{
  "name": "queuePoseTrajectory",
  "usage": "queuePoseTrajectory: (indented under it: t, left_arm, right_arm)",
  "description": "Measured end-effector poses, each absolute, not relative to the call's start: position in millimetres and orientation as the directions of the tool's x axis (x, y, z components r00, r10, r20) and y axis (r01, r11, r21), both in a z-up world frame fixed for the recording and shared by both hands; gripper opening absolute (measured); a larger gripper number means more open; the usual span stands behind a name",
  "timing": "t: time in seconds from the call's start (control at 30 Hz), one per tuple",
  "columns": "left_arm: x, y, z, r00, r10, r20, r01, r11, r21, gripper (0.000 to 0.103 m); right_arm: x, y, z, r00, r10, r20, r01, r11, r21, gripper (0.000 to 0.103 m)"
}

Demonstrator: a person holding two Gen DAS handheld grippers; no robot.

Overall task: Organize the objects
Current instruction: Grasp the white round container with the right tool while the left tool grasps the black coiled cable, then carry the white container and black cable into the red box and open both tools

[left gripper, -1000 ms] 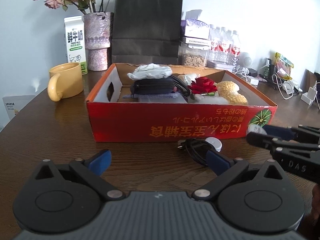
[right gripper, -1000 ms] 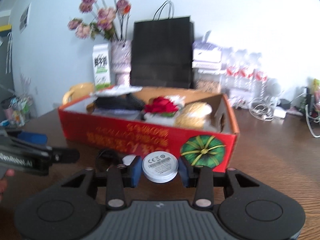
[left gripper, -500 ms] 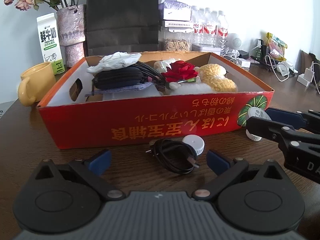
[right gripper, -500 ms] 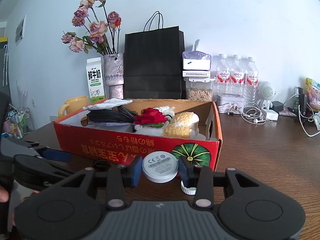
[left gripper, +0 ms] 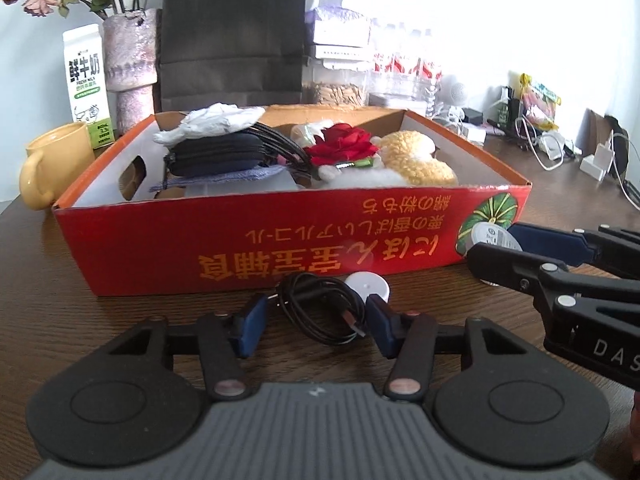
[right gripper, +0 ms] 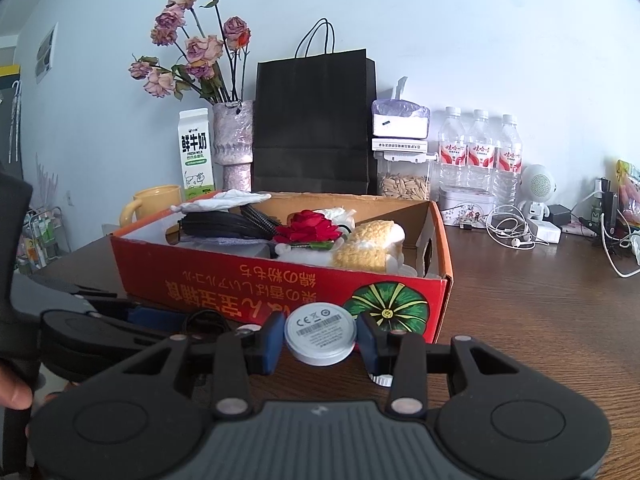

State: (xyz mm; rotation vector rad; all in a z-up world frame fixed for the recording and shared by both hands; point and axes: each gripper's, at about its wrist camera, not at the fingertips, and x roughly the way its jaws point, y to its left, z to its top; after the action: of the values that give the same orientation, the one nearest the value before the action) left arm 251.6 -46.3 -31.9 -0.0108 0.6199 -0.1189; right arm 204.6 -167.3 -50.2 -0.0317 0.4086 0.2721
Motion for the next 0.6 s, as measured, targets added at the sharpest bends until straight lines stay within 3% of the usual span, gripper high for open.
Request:
queuePoseTrajectory:
  t: [0.6]
  left_arm:
    - [221, -25, 14, 0.898, -0.108, -0.427, 0.089, 0.994, -0.062, 0.053]
  right_arm:
    - [205, -159, -31, 0.900, 0.258, -0.351, -0.278, 0.961, -0.007, 0.038]
